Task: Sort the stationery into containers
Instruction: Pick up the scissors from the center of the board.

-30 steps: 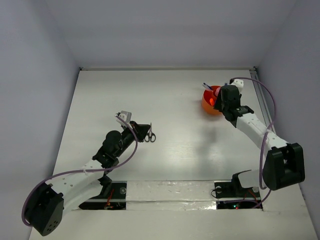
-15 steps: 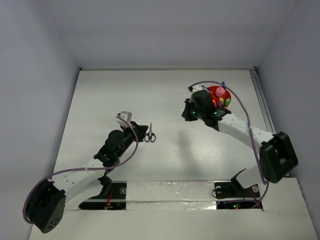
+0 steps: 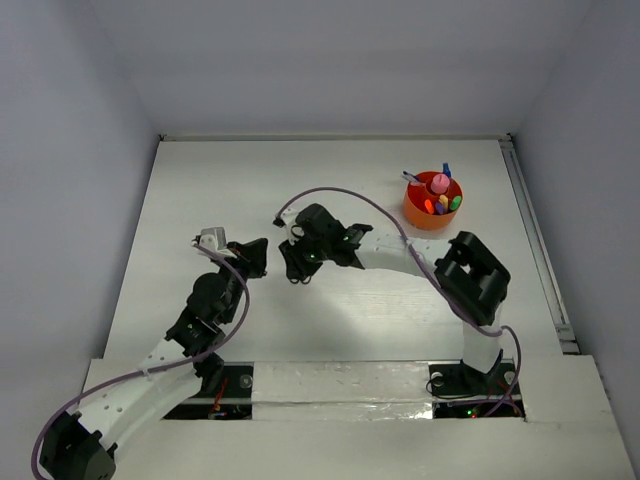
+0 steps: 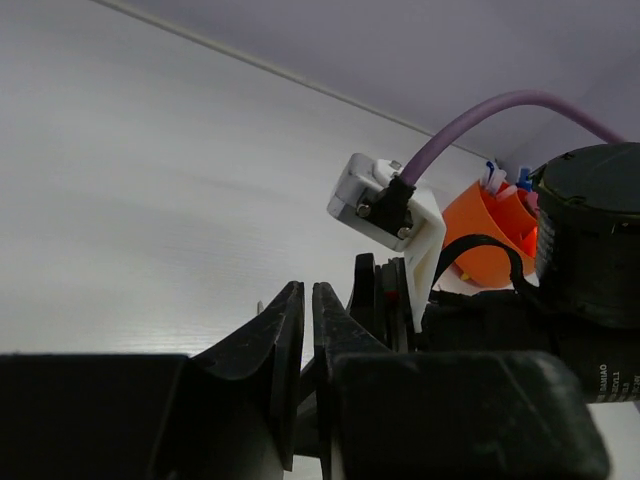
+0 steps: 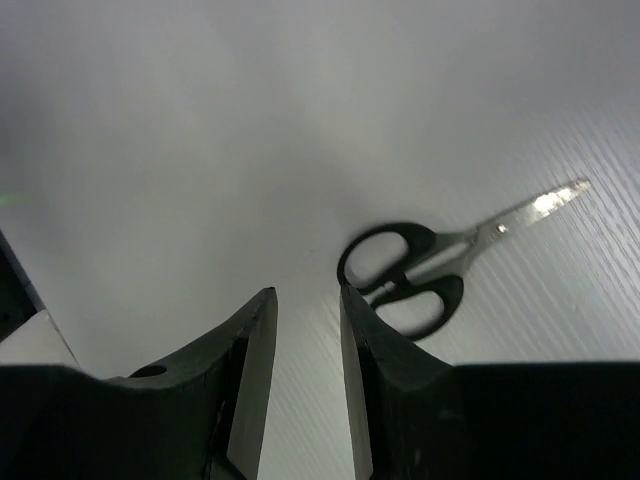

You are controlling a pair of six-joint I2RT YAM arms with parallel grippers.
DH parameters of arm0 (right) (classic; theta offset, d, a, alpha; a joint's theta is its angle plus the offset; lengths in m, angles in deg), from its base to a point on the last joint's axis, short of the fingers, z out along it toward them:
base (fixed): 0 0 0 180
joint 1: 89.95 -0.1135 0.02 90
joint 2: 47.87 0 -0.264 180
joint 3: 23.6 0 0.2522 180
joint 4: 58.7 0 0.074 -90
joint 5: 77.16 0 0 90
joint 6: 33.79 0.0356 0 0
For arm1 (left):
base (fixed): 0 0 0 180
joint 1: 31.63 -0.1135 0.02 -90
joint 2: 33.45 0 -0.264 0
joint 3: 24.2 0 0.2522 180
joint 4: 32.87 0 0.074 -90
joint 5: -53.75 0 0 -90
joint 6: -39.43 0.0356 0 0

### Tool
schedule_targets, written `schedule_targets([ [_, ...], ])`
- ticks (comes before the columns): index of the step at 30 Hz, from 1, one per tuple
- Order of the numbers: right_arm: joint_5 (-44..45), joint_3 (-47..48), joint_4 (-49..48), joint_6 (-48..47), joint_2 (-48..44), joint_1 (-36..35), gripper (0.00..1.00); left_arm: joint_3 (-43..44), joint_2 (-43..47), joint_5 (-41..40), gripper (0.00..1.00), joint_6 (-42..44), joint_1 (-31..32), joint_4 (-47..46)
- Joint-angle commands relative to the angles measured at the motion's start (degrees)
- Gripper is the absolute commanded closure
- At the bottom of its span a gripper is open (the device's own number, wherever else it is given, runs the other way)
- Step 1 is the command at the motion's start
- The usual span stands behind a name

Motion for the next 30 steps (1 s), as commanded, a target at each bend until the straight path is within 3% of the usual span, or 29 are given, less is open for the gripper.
schedule_targets([
  [1, -1.8, 5.0, 2.2, -4.2, 2.9, -0.7, 0.6, 0.6, 1.1, -3.5, 0.94, -0.4, -0.3, 1.9],
  [17, 4.4, 8.0, 4.7, -4.3, 11.0, -1.8, 0.6, 0.0, 6.8, -4.9, 0.91, -0.8, -0.3, 3.7],
  [23, 13.5, 9.5, 8.4, -5.5, 13.9, -4.4, 0.62, -0.1, 7.4, -5.6, 0.91, -0.7, -0.3, 4.4],
  [27, 23.1, 9.7, 10.4, -5.6, 14.6, -5.7, 0.69, -0.1, 8.7, -6.8, 0.88, -1.0, -0.3, 4.8],
  [30, 28.1, 8.6, 10.9, -4.6, 14.3, -5.7, 0.86, 0.0, 9.2, -7.9, 0.86, -1.3, -0.3, 5.9],
])
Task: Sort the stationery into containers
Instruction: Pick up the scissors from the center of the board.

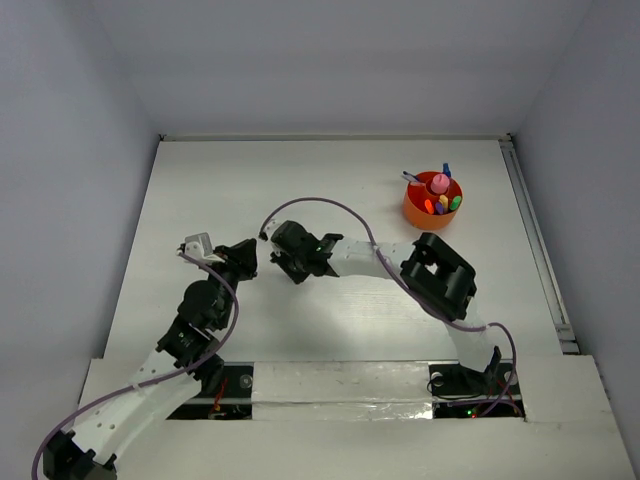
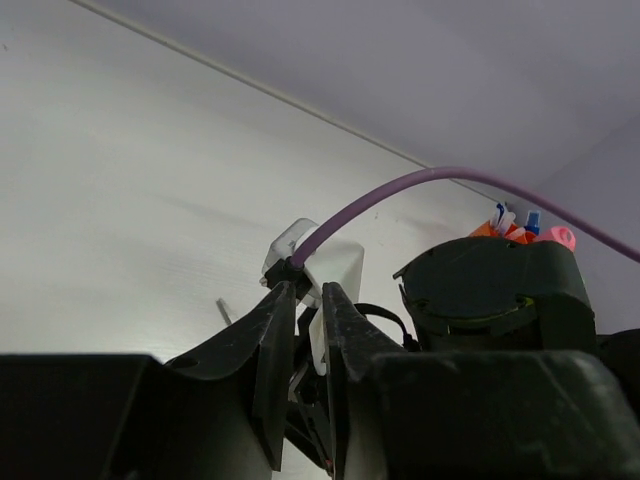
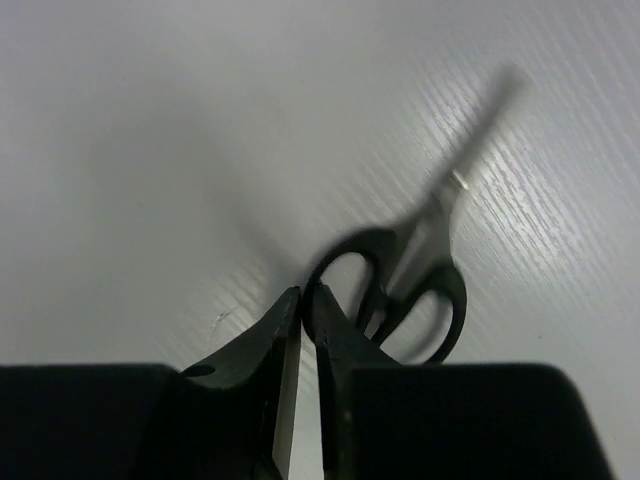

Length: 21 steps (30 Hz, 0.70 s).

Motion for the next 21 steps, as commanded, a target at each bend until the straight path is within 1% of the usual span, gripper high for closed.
schedule_targets([
  [1, 10.2, -1.2, 4.8, 0.3, 2.4, -0.4, 0.9, 0.0, 1.4, -2.0, 0.85, -0.4, -0.3, -0.5],
  [3, 11.7, -3.2, 3.7, 2.4, 0.9, -0.4, 1.0, -0.2, 1.9, -2.6, 0.82, -0.4, -0.3, -0.7],
  [5, 10.8, -5.3, -0.5, 4.5, -2.2, -0.4, 1.0, -0.2, 2.0, -3.0, 0.8, -0.7, -0.3, -0.2],
  [6, 10.1, -6.0, -0.5, 4.5, -3.5, -0.4, 1.0, -0.1, 2.0, -3.0, 0.8, -0.8, -0.3, -0.1],
  [9, 6.0, -7.9, -5.3, 6.9, -7.6, 0.3, 1.0, -0.7, 1.7, -2.4, 0.78, -0.9, -0.3, -1.0],
  [12, 0.0, -10.6, -9.8, 10.0, -13.7, 2.4, 1.0, -0.3, 0.0, -1.5, 0.76, -1.0, -0.3, -1.3],
  [13, -4.7, -11.5, -12.3, 11.3, -17.0, 3.2, 1.0, -0.2, -0.3, -0.3, 0.75, -1.0, -0.3, -1.9],
  [16, -15.0, -14.4, -14.7, 13.5, -21.3, 6.9, 1.0, 0.1, -2.4, 1.1, 0.71, -0.8, -0.3, -2.7],
  [17, -20.6, -15.1, -15.2, 13.6, -23.4, 7.5, 1.0, 0.4, -3.2, 1.5, 0.67, -0.8, -0.8, -3.4],
  [18, -23.3, -15.6, -15.2, 13.2, -24.2, 8.0, 1.0, 0.6, -4.8, 2.3, 0.65, -0.8, -0.8, -3.7],
  [19, -25.4, -15.8, -14.0, 11.4, -24.8, 8.0, 1.0, 1.1, -5.8, 4.1, 0.63, -1.1, -0.8, -4.0],
  [20, -27.0, -16.4, -13.5, 10.5, -26.5, 8.0, 1.0, 1.4, -6.7, 5.2, 0.57, -1.2, -0.8, -5.1],
  [21, -27.3, -16.8, -12.8, 9.5, -27.3, 8.0, 1.0, 1.9, -8.8, 6.2, 0.54, -1.5, -0.8, -5.5],
])
